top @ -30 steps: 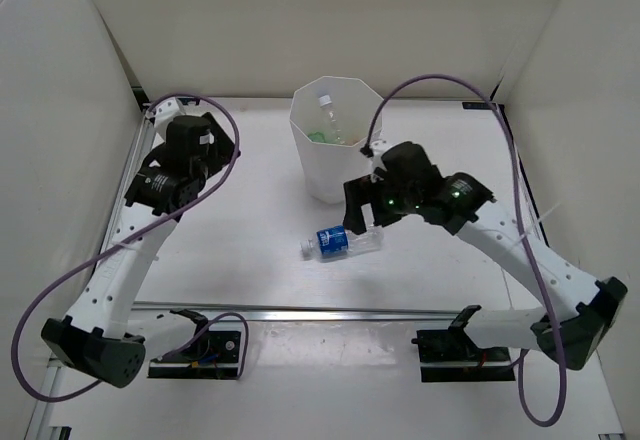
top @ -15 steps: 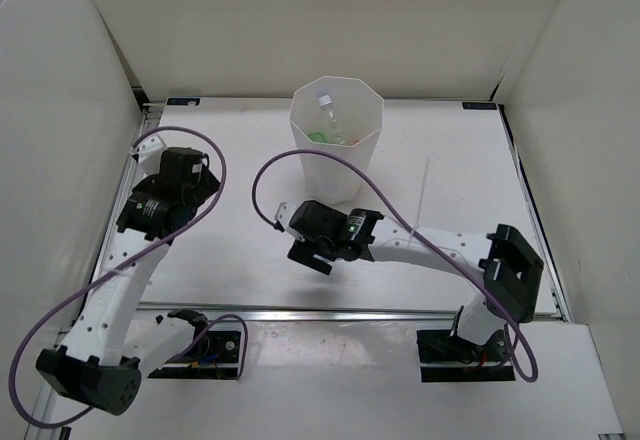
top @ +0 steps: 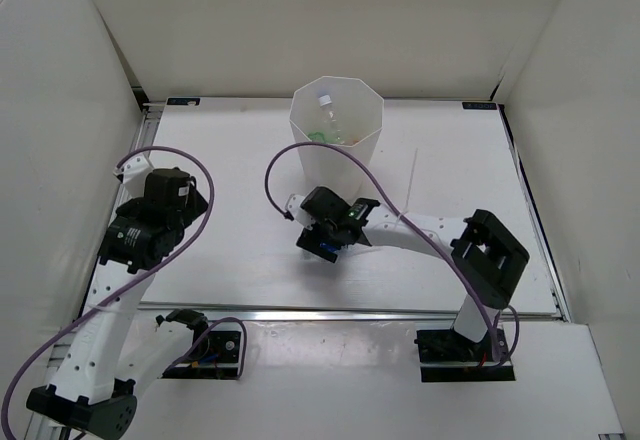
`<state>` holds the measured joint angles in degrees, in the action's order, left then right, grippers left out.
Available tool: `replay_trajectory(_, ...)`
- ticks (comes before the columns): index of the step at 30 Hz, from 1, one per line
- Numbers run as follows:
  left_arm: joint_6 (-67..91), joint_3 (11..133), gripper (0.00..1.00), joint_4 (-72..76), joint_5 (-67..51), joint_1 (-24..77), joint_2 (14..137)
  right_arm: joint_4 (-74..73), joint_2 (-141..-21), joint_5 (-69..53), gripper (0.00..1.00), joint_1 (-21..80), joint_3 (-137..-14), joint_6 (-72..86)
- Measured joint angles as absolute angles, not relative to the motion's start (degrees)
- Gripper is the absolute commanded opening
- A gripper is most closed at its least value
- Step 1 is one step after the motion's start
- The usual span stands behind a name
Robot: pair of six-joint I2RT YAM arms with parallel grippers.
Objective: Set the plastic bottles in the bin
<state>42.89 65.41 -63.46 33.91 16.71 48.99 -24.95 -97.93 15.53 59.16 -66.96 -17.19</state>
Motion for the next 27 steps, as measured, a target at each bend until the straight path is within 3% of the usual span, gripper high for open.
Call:
replay_trajectory(6, 42.65, 64.58, 1.00, -65.23, 33.91, 16.71, 48.97, -24.58, -99.39, 10.68, 0.90, 55.53, -66.96, -15.94)
replay_trajectory(11, 42.61, 64.36, 1.00, -65.54, 33.91, 16.71, 49.19, -24.40, -99.83, 8.12, 0.78, 55.20, -66.50, -13.34)
replay_trajectory(18, 42.46, 63.96, 1.00, -65.56, 33.93, 16.71, 49.45, -26.63, -103.74, 5.13, 0.71, 54.74, -66.46, -8.27)
replay_trajectory(20, 42.39, 63.86, 1.00, -65.54, 33.95, 16.71, 49.45, -27.92, -104.77, 4.05, 0.61, 54.30, -67.02, -6.83)
replay_trajectory(21, 42.35, 63.77, 1.00, -65.54, 34.04, 16.71, 49.45, -28.36, -104.90, 3.88, 0.43, 54.11, -67.46, -6.13)
replay_trajectory(23, 42.22, 63.40, 1.00, -65.54, 34.24, 16.71, 49.45, -29.95, -105.45, 3.36, 0.25, 53.76, -68.79, -4.38)
replay_trajectory(27, 42.06, 62.72, 1.00, -65.54, 34.57, 16.71, 49.45, -34.37, -106.63, 2.92, 0.13, 53.71, -71.68, -1.17)
